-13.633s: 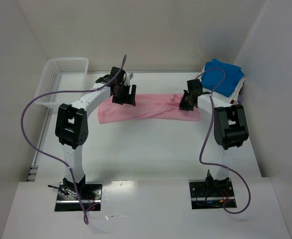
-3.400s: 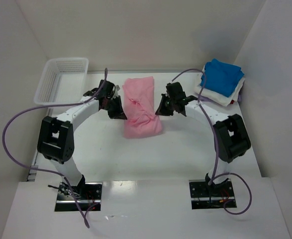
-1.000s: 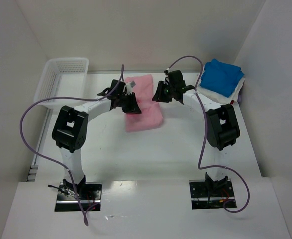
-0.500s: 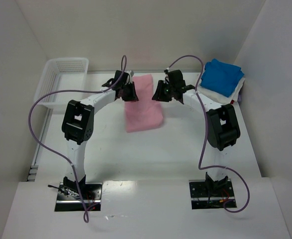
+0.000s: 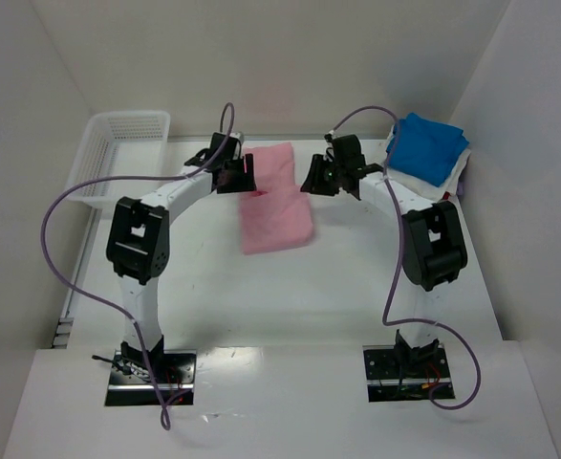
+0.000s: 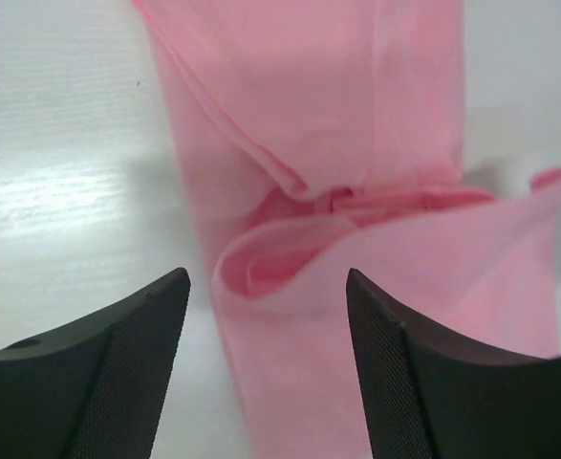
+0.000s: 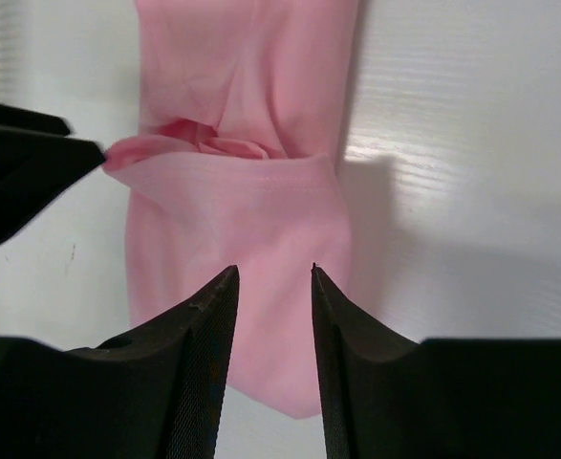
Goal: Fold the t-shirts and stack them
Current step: Fold the folded rectangular tshirt in 1/3 of the way
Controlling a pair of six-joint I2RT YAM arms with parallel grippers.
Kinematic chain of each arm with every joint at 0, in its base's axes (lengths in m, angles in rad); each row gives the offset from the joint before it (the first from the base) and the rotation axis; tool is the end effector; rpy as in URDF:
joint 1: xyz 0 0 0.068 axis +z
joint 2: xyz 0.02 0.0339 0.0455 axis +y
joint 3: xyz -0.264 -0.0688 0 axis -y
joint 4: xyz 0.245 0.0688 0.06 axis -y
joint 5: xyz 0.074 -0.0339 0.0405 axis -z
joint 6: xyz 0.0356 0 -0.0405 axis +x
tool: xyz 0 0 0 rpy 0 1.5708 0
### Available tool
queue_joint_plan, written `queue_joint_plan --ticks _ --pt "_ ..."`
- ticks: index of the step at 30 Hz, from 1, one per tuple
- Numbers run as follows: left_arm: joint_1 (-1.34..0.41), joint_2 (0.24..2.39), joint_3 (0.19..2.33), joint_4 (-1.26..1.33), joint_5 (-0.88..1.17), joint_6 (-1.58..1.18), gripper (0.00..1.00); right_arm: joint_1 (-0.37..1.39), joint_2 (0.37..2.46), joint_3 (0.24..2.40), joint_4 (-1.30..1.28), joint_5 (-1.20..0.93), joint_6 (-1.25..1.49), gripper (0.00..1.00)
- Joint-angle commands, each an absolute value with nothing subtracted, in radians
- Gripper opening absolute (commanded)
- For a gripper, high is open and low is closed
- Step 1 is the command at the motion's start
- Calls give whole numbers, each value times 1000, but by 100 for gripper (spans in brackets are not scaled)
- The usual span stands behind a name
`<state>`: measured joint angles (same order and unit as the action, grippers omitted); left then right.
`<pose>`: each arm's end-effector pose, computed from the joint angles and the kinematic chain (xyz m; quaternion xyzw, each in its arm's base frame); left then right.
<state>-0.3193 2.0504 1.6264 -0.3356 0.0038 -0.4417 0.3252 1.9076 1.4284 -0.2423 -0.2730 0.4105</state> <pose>0.4455 -0.1474 0.2261 -0.0555 0.9172 -0.1482 0.3657 0.4078 0.1476 0.2314 -0.0175 0.9043 0.2625 0.3363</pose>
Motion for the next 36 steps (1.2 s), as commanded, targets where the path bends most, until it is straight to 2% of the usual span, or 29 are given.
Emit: queue_joint_plan --ticks 1,5,10,13,14,15,17,19,21,25,30,36 --pt "-313 1847 1557 -305 35 -417 77 316 1827 1390 -230 -284 365 44" --pt "-313 1750 1444 -345 147 -439 83 316 1817 1326 -271 -298 365 62" --pt "-345 1700 1249 -314 251 -521 84 316 1752 1192 -242 -359 385 64" --pt "-367 1689 1177 -276 308 -558 83 316 1738 1148 -221 -393 399 57" --pt "-367 1684 1172 -260 318 -563 80 316 1738 1150 -216 -398 399 51" --pt "-367 1684 1167 -249 327 -563 75 316 1743 1159 -216 -402 399 44" --pt "-367 1694 1182 -235 325 -563 57 316 1755 1195 -207 -402 399 31" --pt "-367 1730 1232 -235 321 -552 46 316 1775 1244 -207 -420 399 13" --pt "-367 1772 1285 -227 321 -552 33 316 1796 1308 -207 -449 419 7" --pt "-367 1888 1375 -187 349 -563 24 316 1832 1377 -175 -509 457 7" --pt "-343 1998 1457 -146 365 -581 18 316 1925 1396 -133 -566 479 7" --pt "-304 2062 1483 -137 277 -581 16 316 2057 1443 -133 -569 459 7"
